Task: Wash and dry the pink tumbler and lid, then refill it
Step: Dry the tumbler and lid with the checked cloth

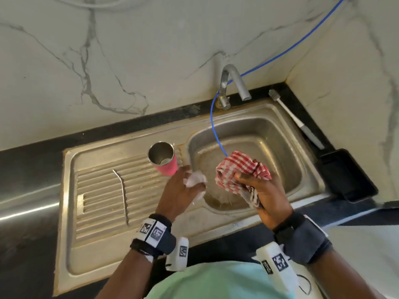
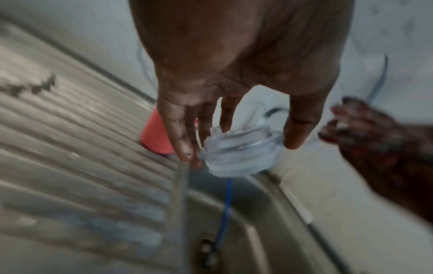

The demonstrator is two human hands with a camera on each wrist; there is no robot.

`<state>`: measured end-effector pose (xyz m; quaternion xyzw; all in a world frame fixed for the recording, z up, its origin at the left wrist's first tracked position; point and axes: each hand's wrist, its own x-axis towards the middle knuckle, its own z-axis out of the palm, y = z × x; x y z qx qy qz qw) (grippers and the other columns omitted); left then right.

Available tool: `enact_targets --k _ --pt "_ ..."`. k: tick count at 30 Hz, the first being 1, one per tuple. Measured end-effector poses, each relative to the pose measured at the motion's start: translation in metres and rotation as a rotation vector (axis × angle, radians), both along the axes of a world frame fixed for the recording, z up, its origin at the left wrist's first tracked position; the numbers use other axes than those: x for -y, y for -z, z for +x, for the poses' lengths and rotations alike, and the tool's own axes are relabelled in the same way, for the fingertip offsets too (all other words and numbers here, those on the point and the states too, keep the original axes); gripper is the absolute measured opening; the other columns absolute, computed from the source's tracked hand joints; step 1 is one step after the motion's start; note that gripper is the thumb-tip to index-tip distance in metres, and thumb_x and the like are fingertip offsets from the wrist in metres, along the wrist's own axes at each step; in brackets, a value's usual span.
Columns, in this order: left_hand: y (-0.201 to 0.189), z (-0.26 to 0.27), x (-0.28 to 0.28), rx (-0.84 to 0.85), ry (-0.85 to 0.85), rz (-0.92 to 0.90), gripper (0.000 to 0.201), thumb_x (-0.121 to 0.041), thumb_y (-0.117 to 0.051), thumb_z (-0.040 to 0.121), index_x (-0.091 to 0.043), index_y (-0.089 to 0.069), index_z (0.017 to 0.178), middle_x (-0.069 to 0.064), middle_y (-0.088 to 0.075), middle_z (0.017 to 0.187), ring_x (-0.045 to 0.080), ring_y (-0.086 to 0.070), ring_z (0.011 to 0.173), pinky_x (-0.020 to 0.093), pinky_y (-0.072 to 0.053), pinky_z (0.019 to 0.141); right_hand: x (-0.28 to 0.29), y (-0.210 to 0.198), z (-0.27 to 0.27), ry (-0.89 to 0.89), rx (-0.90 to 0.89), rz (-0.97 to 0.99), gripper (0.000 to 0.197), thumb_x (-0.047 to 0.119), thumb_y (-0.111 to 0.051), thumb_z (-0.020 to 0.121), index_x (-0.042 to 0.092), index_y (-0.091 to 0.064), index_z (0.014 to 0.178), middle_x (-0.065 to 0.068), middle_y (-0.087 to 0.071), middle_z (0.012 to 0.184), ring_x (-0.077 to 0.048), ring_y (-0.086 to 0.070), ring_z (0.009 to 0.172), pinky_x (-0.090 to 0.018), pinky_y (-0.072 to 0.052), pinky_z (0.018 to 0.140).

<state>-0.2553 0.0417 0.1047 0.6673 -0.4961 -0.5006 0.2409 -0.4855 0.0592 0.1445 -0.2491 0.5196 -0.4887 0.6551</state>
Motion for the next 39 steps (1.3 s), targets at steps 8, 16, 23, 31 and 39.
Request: enact_targets --k 8,16,23,31,39 --pt "-0.089 -0.038 0.018 -0.705 -0.150 0.020 0.046 -0.059 -0.062 0.085 -0.030 -0.074 0.119 0.002 -0.079 0.109 0.015 -0.073 0.094 0.042 -0.053 0.084 0.009 -0.084 -0.003 -0.011 -0.544 -0.472 0.031 0.015 -0.090 0.078 0.015 -0.068 0.101 -0.007 -0.076 0.097 -0.029 -0.075 0.090 -0.052 -0.062 0.080" --pt "-0.126 -0.056 0.037 -0.688 -0.118 -0.132 0.048 -0.069 -0.055 0.095 -0.027 -0.077 0.095 0.006 -0.073 0.084 0.019 -0.066 0.075 0.034 -0.050 0.067 0.024 -0.104 0.003 -0.206 -1.175 -1.052 0.026 0.017 -0.074 0.089 0.018 -0.063 0.112 -0.002 -0.071 0.110 -0.013 -0.068 0.093 -0.037 -0.061 0.072" --pt "-0.146 -0.059 0.043 -0.629 -0.034 -0.295 0.065 -0.067 -0.056 0.084 -0.005 -0.072 0.088 0.018 -0.057 0.069 0.028 -0.053 0.062 0.031 -0.039 0.050 0.019 -0.114 0.012 -0.231 -1.298 -1.015 0.043 0.013 -0.076 0.084 0.016 -0.060 0.123 -0.003 -0.069 0.111 -0.019 -0.063 0.097 -0.040 -0.060 0.074" --pt "-0.126 -0.077 0.038 -0.480 -0.181 -0.533 0.027 -0.044 -0.054 0.096 -0.038 -0.074 0.079 -0.032 -0.072 0.088 -0.008 -0.065 0.088 0.024 -0.049 0.086 0.015 -0.129 0.014 -0.232 -0.445 -0.570 0.036 0.010 -0.083 0.077 0.021 -0.067 0.107 0.002 -0.076 0.103 -0.021 -0.074 0.095 -0.046 -0.062 0.083" --pt "-0.143 -0.077 0.044 -0.410 0.026 -0.256 0.063 -0.068 -0.046 0.091 -0.008 -0.064 0.082 0.016 -0.056 0.072 0.029 -0.053 0.065 0.035 -0.042 0.054 0.021 -0.108 -0.006 -0.375 -1.384 -0.962 0.059 0.009 -0.085 0.076 0.022 -0.053 0.124 -0.005 -0.067 0.108 -0.021 -0.063 0.093 -0.041 -0.063 0.068"
